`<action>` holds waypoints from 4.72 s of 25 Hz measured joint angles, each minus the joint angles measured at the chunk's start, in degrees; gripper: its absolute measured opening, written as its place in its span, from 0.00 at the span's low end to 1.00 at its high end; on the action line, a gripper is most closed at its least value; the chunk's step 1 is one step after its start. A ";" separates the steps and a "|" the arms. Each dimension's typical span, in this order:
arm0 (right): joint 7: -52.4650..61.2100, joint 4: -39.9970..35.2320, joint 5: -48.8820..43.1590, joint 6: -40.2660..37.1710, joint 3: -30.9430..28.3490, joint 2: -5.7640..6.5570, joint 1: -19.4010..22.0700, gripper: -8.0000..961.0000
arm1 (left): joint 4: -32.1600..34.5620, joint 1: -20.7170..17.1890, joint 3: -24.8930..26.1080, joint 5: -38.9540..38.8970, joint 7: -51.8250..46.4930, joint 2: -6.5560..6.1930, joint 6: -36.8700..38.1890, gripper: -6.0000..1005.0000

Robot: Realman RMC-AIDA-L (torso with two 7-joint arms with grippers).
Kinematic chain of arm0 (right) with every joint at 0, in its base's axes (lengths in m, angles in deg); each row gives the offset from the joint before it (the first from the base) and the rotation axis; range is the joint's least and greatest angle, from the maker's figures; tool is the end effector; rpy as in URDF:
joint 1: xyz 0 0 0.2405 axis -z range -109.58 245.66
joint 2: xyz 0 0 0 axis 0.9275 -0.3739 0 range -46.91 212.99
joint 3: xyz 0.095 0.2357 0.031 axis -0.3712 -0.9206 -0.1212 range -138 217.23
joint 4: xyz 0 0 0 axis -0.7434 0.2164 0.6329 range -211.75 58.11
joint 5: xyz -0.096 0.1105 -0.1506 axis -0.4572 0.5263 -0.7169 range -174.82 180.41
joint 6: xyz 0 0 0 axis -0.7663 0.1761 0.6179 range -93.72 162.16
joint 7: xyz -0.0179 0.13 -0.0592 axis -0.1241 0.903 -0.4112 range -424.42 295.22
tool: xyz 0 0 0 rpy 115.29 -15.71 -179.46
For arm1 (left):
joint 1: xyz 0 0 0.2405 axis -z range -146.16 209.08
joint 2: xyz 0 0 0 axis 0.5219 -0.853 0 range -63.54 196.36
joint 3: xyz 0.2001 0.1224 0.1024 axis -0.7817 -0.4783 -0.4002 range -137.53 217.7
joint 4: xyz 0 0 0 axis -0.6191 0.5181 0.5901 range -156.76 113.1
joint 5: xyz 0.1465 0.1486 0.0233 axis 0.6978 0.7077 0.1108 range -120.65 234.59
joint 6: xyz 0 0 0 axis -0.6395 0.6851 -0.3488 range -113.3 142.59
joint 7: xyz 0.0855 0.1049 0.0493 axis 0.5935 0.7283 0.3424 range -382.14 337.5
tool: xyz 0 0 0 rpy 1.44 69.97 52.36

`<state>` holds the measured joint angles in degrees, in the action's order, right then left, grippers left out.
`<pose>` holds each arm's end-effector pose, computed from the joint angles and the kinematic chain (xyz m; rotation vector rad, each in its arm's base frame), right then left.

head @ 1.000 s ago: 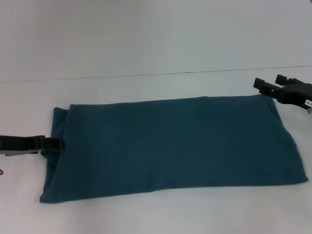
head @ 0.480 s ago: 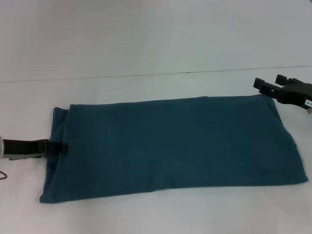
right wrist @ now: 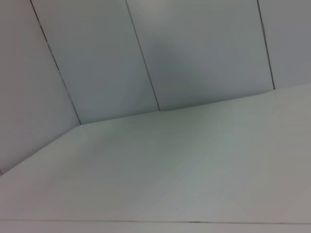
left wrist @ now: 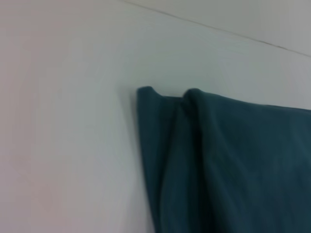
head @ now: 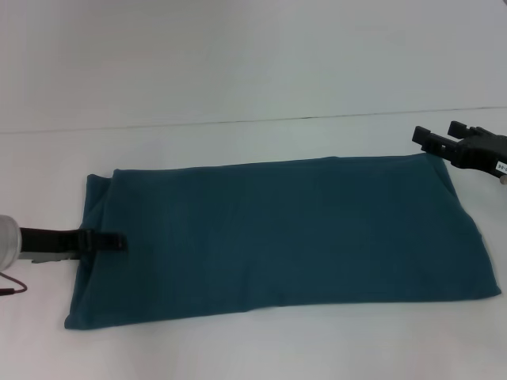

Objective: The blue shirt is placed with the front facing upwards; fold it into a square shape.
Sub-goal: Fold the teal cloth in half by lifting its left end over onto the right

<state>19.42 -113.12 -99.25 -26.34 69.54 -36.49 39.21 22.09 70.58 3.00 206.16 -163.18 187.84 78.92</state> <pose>0.3212 0.3807 0.0513 -1.9740 0.9496 0.7129 -0.2946 0.3924 0.0042 -2.0400 -1.6178 -0.1495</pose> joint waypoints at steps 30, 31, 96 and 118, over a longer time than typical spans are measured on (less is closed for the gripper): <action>0.00 0.00 0.00 0.00 0.31 0.00 0.03 0.90 | 1.74 -0.25 0.18 -2.97 0.46 -0.29 0.72 0.83; 0.02 0.00 0.00 0.00 0.31 0.00 0.02 0.90 | 2.06 -0.36 0.18 -2.90 0.46 -0.29 0.51 0.83; 0.35 0.00 0.00 0.01 0.23 0.00 0.53 0.90 | -1.00 1.79 -0.53 -0.65 0.56 0.63 3.14 0.82; 0.26 0.53 0.01 -0.36 -0.03 0.00 0.36 0.91 | -1.03 1.93 -2.52 -0.03 0.68 0.80 1.26 0.20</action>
<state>19.69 -112.59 -99.24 -26.70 69.51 -36.49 39.57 21.06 72.51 0.48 206.12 -162.50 188.64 80.18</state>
